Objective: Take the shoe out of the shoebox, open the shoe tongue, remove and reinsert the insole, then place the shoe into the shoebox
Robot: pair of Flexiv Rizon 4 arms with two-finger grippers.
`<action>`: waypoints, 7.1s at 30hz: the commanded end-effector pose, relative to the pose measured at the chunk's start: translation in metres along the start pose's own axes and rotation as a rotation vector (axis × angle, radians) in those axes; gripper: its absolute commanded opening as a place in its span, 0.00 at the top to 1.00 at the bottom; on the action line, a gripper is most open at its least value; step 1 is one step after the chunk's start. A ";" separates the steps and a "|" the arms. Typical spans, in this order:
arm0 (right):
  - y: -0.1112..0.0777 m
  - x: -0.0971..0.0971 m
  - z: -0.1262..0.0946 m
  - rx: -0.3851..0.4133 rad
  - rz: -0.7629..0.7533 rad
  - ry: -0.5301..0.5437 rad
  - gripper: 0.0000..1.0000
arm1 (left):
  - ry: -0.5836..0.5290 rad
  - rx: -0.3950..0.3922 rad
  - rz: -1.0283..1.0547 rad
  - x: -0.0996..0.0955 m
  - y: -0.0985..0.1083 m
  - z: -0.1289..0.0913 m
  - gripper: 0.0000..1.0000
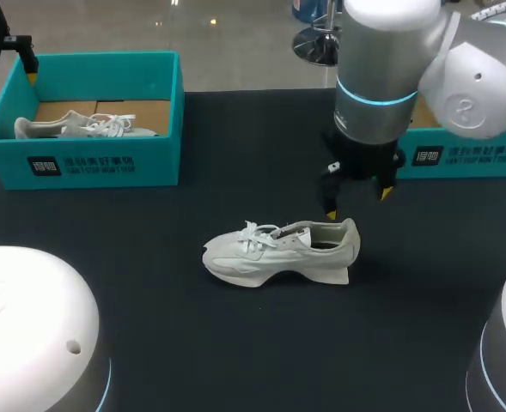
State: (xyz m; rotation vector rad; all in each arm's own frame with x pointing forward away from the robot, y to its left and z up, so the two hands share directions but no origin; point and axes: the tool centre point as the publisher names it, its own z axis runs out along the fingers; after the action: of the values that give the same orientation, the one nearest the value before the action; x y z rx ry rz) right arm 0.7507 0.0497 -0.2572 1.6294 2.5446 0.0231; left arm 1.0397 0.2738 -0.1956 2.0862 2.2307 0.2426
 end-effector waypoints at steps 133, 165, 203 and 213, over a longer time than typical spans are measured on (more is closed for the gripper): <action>-0.034 -0.063 0.140 -0.942 -0.807 0.613 0.00 | 0.002 -0.002 0.000 0.000 -0.001 0.000 0.00; 0.005 -0.004 0.158 -0.997 -0.856 0.697 0.00 | 0.002 -0.002 0.000 0.000 -0.001 0.000 0.00; 0.014 0.025 0.172 -1.046 -0.843 0.768 0.00 | 0.002 -0.002 0.000 0.000 -0.001 0.000 0.00; 0.015 0.029 0.176 -1.068 -0.848 0.771 1.00 | 0.002 -0.002 0.000 0.000 -0.001 0.000 0.00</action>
State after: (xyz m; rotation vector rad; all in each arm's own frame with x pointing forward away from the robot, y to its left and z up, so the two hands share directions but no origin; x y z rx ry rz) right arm 0.7714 0.0692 -0.4292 0.0875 2.5546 1.7858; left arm 1.0397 0.2738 -0.1956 2.0862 2.2307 0.2426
